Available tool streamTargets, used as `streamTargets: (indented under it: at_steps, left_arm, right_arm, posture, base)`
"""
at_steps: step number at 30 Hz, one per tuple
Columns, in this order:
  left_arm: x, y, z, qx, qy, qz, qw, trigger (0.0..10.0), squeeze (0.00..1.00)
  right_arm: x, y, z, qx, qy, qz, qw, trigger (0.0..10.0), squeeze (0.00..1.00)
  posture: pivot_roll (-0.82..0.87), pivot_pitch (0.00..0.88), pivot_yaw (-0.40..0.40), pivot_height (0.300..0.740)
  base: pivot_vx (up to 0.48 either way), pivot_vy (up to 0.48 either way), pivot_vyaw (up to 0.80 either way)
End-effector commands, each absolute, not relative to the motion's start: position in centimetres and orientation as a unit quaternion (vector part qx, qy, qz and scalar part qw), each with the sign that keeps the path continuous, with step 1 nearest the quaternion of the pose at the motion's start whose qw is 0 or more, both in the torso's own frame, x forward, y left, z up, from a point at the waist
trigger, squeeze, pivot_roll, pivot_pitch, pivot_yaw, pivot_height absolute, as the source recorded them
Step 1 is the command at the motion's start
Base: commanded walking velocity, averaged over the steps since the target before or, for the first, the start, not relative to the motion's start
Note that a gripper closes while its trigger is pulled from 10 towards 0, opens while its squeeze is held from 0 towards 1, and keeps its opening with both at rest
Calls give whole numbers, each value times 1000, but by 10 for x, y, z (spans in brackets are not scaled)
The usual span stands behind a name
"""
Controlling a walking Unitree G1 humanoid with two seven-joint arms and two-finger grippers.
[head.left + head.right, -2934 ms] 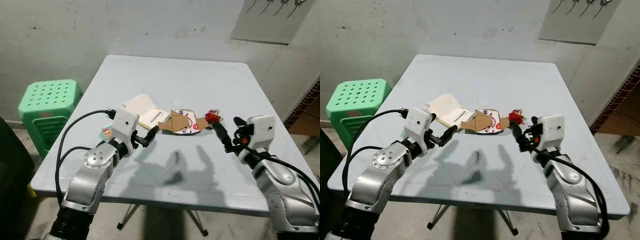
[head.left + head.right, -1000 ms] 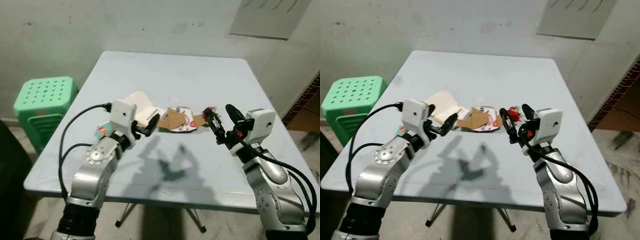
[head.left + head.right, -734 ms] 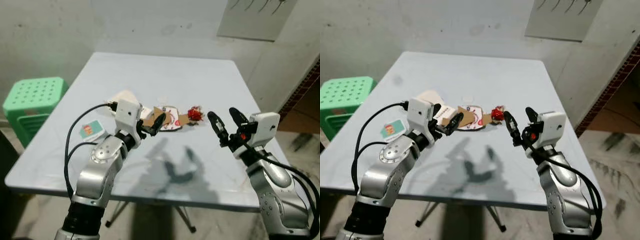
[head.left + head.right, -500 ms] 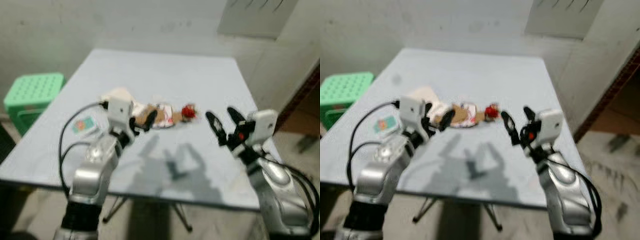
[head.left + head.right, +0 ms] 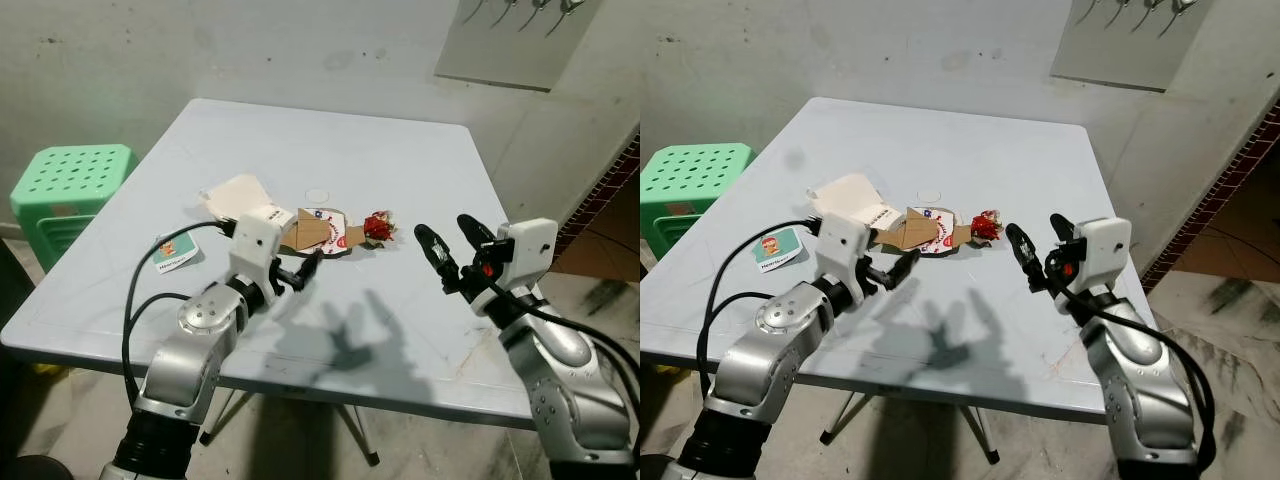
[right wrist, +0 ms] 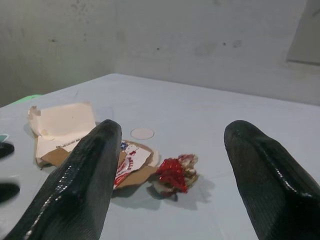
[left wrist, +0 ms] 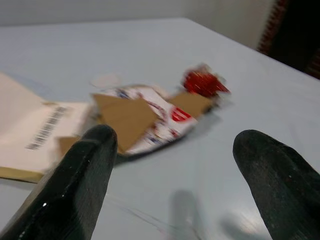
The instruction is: Picking trash to rubbish bin
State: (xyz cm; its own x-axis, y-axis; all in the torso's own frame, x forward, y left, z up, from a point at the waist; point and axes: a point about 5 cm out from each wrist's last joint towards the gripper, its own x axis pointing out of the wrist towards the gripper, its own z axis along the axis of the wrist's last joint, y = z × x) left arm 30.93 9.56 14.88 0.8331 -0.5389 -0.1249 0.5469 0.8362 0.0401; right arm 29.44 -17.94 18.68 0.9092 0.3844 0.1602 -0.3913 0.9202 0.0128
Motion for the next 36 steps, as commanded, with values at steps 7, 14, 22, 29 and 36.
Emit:
streamTargets:
  at_steps: [7,14,22,29,36]
  left_arm:
    - [317,101,152,83,40,-298,950,10000,0]
    - [333,110,163,110,10,-286,952,10000,0]
    - [354,106,170,124,-10,-302,945,10000,0]
    - [362,96,166,136,-9,-327,935,10000,0]
    - [367,92,159,148,0,-342,928,10000,0]
  right_arm:
    - [302,-181,187,5,-53,232,971,10000,0]
    - [304,-177,189,4,-53,251,967,10000,0]
    - [301,-163,189,21,-47,299,953,10000,0]
    - [291,-151,196,23,-47,357,933,10000,0]
    - [277,-142,203,39,-49,389,919,10000,0]
  posture:
    - [-44,105,-75,740]
    - [-32,113,-87,740]
    - [-35,123,-93,740]
    - [-56,144,-91,740]
    - [-74,175,-89,740]
  base:
    - [0,0,0]
    - [0,0,0]
    - [0,0,0]
    - [0,0,0]
    - [0,0,0]
